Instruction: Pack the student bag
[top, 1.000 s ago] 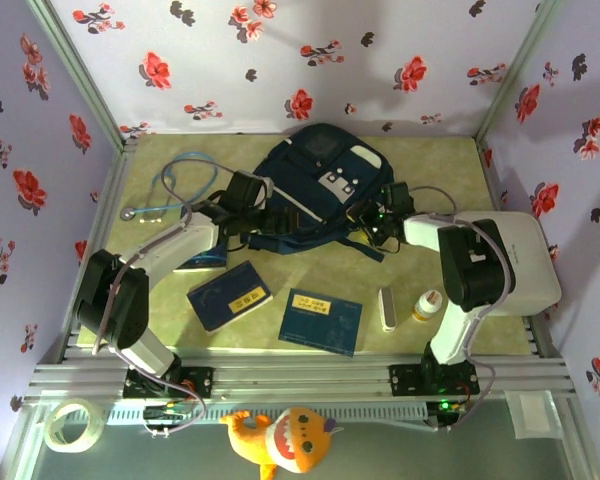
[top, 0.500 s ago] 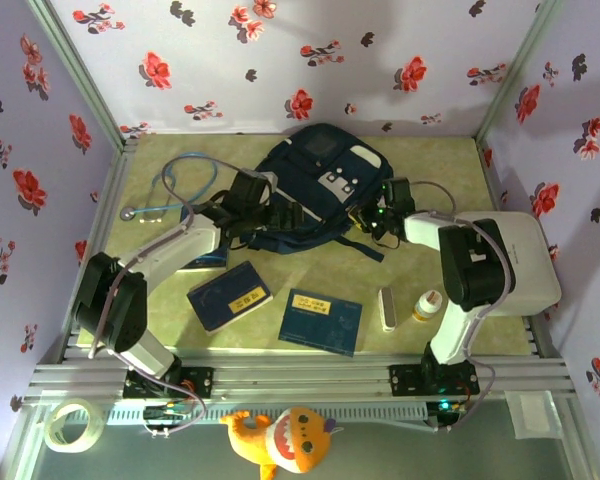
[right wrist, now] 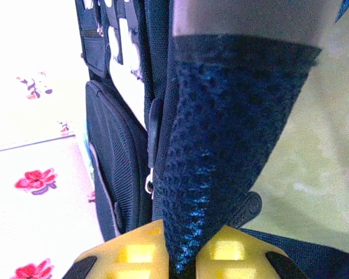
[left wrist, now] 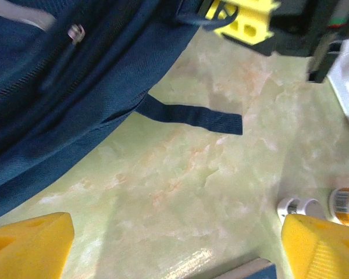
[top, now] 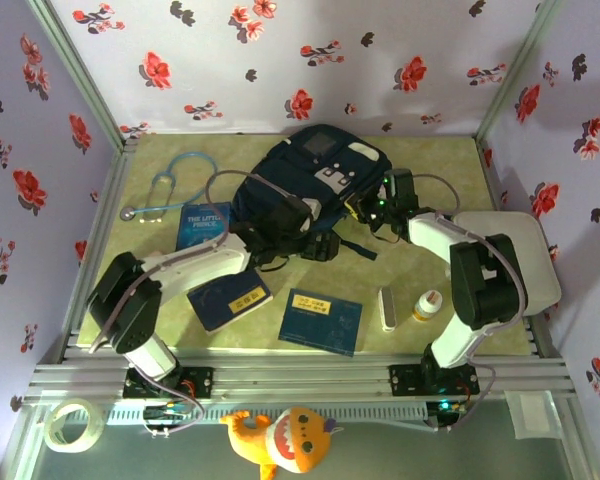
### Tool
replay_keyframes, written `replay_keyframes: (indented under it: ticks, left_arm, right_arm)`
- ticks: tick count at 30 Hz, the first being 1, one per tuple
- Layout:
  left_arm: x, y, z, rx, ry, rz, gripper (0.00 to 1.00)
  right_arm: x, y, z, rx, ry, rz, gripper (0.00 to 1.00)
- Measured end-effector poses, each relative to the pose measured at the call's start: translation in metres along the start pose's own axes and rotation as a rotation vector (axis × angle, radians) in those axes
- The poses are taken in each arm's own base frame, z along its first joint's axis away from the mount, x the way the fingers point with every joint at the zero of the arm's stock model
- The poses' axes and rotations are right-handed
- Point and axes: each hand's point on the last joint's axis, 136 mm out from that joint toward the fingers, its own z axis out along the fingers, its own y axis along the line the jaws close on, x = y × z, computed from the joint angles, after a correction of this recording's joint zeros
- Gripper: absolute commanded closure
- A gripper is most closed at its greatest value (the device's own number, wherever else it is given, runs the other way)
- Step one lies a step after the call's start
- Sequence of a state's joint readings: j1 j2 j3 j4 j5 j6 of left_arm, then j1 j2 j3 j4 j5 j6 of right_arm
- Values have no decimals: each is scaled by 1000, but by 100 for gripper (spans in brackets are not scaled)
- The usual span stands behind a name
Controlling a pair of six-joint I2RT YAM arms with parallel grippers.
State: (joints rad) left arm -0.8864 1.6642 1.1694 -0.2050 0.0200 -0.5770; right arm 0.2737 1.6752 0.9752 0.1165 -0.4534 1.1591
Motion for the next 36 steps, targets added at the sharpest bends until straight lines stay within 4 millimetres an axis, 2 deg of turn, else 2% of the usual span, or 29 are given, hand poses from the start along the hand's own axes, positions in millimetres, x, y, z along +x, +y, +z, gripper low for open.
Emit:
replay_keyframes:
  ticks: [3,5,10,13,19,27,36]
  left_arm:
    - [4,12,16,-44,5,-1,12]
    - [0,25,22,-87,-12,-10,9]
    - [-26,46,19,-117,-108,-117,4]
    - [-32,61,15,-129,-158,-194,4]
    - [-40,91,9,-171,-208,-402,14]
    - [-43,96,6,-162,-222,-624,27]
    - [-46,96,2,-131,-231,-784,23]
  right_arm:
    - [5,8,-1,-20,4,40,88]
    - [8,13,-3,-38,4,64,88]
    - [14,21,-6,-70,8,98,88]
    - [20,24,-5,-77,18,104,88]
    - [23,25,-3,-87,20,127,89]
    - [30,30,3,-106,22,134,89]
    - [32,16,5,-84,11,143,89]
